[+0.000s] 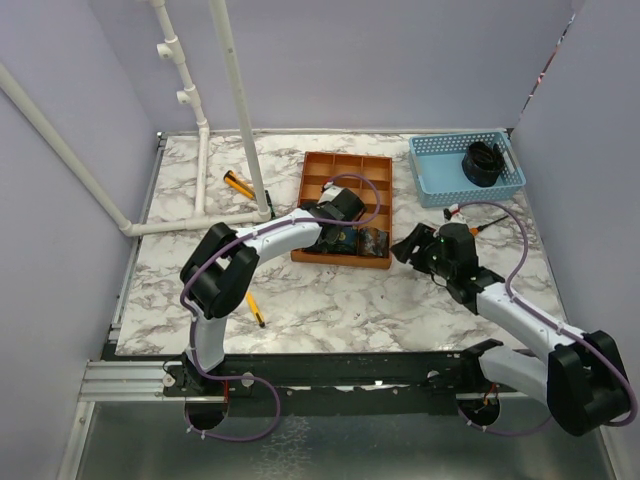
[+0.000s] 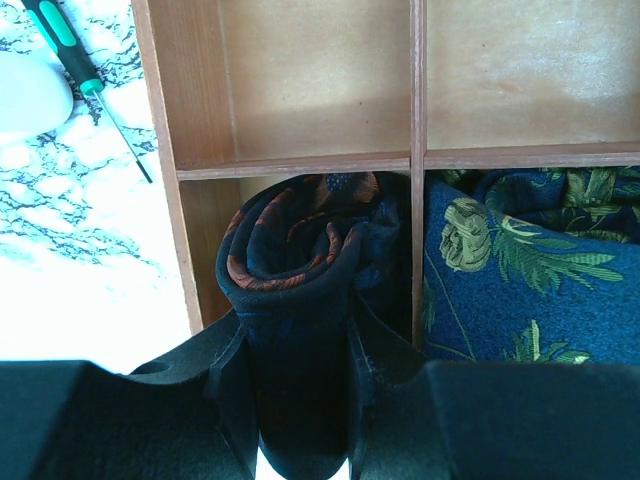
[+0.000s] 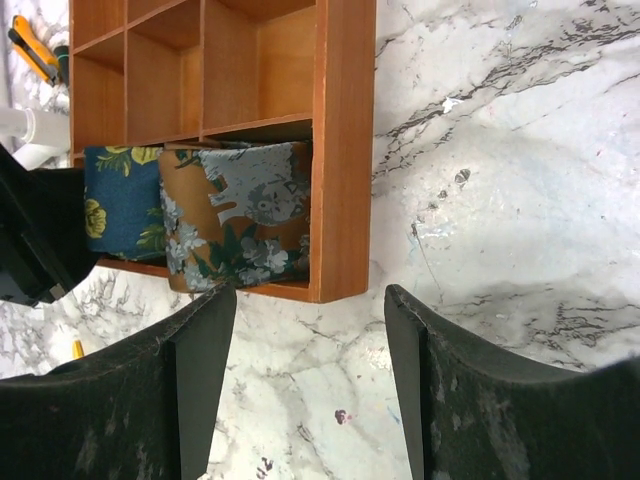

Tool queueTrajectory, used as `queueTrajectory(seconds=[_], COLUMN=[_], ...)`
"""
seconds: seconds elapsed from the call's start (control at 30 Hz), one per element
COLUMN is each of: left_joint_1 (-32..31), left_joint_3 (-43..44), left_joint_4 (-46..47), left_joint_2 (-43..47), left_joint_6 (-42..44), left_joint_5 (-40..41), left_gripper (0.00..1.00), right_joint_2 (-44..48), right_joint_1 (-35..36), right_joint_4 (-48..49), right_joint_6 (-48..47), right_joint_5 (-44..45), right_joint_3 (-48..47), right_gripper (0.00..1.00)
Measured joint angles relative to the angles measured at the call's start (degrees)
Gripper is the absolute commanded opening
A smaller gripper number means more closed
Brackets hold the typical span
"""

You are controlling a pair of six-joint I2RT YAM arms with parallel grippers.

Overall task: Roll the ties
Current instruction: Place the tie in the storage box.

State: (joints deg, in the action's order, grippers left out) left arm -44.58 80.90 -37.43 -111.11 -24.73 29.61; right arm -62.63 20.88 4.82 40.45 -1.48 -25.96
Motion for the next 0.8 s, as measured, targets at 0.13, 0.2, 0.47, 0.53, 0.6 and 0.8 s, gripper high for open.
queueTrajectory(seconds=[0.13,0.2,0.47,0.53,0.6,0.8], left_joint_1=[0.2,0.3,0.4,0.5,0.5,0.5], left_joint_3=[0.1,0.2,0.2,0.2,0.2,0.2], left_joint_4=[-1.0,-1.4,-3.6,-4.1,-4.3,-4.7], left_joint_2=[0.2,0.3,2.7,3.2,3.6,5.4], left_joint_6=[-0.3,-0.6,-1.2,-1.4,-1.5,-2.0], left_joint_5=[0.0,0.0,-0.4,-0.9,-1.3,-2.6], left_gripper=[0.43,0.53,0.68,0.70,0.71,0.73], right_joint_2=[3.4,4.8,7.5,7.8,8.1,9.1], right_joint_1=[0.0,0.0,0.0,0.0,0.0,0.0], right_joint_4=[-2.1,-3.3,-6.6,-7.3,-7.8,-8.3], right_joint_6=[-1.0,-1.5,-2.6,-2.7,-2.8,-3.1], right_joint_5=[0.1,0.1,0.8,0.8,0.9,1.2], right_joint_3=[0.1,0.1,0.6,0.6,0.6,0.6], right_gripper=[0.65,0.65,0.65,0.66,0.66,0.66])
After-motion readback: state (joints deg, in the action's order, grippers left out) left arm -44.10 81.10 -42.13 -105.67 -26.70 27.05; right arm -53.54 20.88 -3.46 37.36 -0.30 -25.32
